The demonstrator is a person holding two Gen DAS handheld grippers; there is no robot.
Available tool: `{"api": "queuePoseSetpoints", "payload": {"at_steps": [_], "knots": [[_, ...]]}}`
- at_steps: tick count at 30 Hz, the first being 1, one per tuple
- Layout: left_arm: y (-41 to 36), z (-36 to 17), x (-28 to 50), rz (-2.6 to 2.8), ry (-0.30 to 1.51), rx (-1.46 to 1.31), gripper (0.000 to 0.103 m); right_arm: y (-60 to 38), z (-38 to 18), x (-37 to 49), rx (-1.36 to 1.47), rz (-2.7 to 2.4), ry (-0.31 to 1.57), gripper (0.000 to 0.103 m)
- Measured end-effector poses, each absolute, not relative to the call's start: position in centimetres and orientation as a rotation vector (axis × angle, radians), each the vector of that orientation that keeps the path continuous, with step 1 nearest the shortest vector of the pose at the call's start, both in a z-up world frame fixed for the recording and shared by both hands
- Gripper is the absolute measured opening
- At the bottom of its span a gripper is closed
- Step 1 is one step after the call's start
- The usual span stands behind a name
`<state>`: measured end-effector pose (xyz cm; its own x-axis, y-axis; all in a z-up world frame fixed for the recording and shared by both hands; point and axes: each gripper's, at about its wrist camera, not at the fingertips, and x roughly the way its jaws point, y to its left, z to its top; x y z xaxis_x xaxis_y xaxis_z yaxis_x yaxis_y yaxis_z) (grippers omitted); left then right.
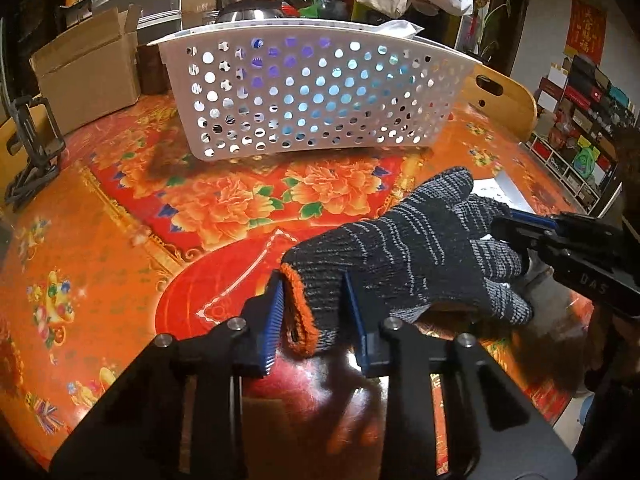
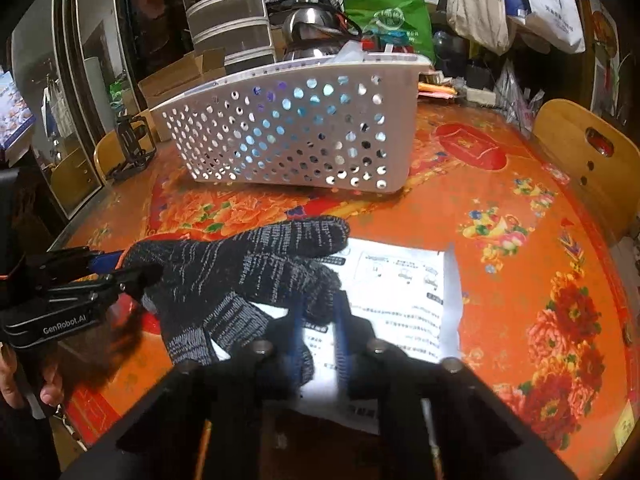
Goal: Organize soft objects
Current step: 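Move the left gripper to the black knit glove and grasp its cuff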
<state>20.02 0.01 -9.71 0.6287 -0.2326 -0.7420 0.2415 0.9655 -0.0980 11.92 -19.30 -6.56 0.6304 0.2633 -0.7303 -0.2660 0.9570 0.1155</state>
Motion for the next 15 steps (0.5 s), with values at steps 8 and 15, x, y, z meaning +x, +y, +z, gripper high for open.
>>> {"api": "queuePoseSetpoints", "payload": {"at_steps": [8, 15], "knots": [[0.6, -9.0, 19.2, -0.271, 0.796, -0.005, 0.021, -18.5, -6.1, 11.1, -0.055, 0.294, 0.79, 0.009], [1.1, -8.0, 18.0, -0.28, 0.72, -0.023, 0.02, -18.1, -5.8, 10.7, -0.097, 0.274, 0.76, 0.009]]}}
